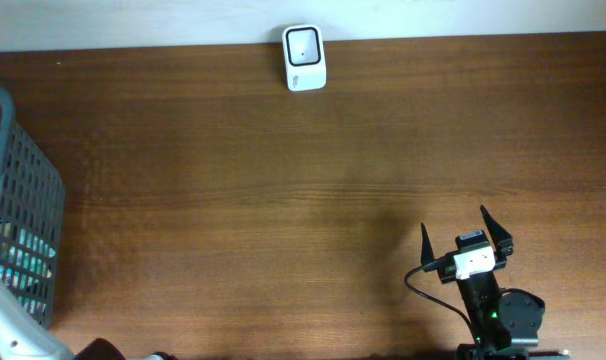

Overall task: Scan the item barcode
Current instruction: 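Reach the left gripper into the grey basket and grasp the white tube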

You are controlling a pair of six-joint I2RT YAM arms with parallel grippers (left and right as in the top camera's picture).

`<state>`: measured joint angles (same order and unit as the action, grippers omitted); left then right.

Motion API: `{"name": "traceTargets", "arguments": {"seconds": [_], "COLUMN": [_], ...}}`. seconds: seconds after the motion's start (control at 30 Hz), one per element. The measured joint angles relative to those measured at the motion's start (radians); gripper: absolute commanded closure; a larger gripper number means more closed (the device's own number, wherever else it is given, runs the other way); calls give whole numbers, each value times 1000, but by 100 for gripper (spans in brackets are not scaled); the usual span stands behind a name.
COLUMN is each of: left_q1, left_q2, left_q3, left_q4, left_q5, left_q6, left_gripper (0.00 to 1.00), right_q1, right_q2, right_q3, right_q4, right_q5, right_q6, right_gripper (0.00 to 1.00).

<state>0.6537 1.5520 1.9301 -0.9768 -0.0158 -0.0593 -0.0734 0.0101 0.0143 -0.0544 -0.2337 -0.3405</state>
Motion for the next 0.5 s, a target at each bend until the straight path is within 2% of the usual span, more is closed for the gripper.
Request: {"name": "traceTargets", "arguments": {"seconds": [0.13, 0.23, 0.43, 0.5], "left_q1": [161, 248, 299, 299], "left_q2": [62, 162, 247, 261], "left_q3": [7, -27, -232, -306], "left_q4": [1, -3, 39, 88], "left_q5": [-8, 40, 106, 114], "left_q6": [-20, 27, 153, 196], "left_gripper": [12, 13, 16, 21], "right_q1": [0, 0, 0, 0], "right_q2": [0, 0, 0, 0], "right_q3": [0, 0, 0, 0], "right_q4": [0, 0, 0, 0], "right_q5": [0, 0, 0, 0], "right_q6": [0, 0, 0, 0], "right_gripper": [1, 1, 1, 1]}}
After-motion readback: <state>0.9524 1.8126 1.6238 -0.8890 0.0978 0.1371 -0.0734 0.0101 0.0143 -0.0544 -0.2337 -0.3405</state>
